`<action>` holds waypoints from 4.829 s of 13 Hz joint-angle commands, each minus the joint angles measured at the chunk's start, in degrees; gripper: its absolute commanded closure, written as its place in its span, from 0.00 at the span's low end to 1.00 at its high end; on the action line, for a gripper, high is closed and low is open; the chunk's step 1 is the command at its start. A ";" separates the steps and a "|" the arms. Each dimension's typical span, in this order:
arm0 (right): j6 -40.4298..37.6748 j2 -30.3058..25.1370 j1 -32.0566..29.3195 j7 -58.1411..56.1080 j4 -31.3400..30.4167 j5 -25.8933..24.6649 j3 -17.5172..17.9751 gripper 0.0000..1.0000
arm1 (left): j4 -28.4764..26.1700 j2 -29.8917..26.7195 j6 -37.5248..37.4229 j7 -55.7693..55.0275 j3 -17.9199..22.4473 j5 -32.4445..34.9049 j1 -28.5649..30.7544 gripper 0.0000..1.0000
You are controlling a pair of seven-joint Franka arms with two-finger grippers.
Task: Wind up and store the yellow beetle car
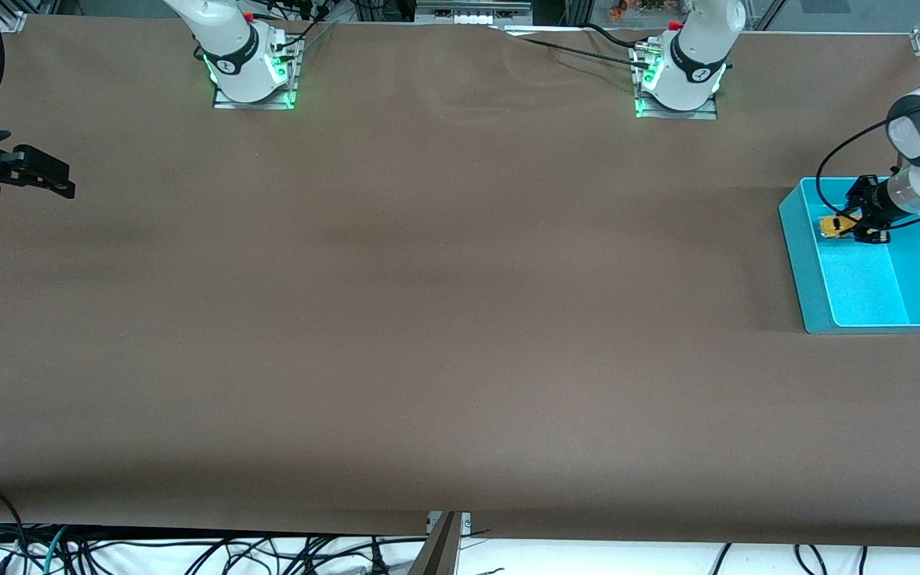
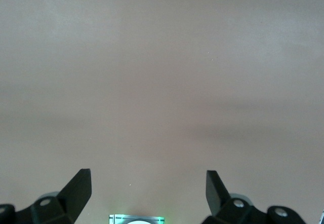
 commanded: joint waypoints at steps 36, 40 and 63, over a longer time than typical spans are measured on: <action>0.26 -0.20 -0.45 0.49 0.01 1.27 0.18 0.00 | 40.98 -16.70 -54.20 56.70 -16.70 -4.50 -14.89 0.00; 0.26 -0.20 -0.45 0.49 0.01 1.27 0.27 0.00 | 41.07 -16.44 -54.56 56.52 -16.70 -4.24 -14.98 0.00; 0.26 -0.20 -0.54 0.49 0.01 1.27 0.18 0.00 | 44.50 -14.59 -56.58 56.70 -16.61 -3.97 -14.98 0.00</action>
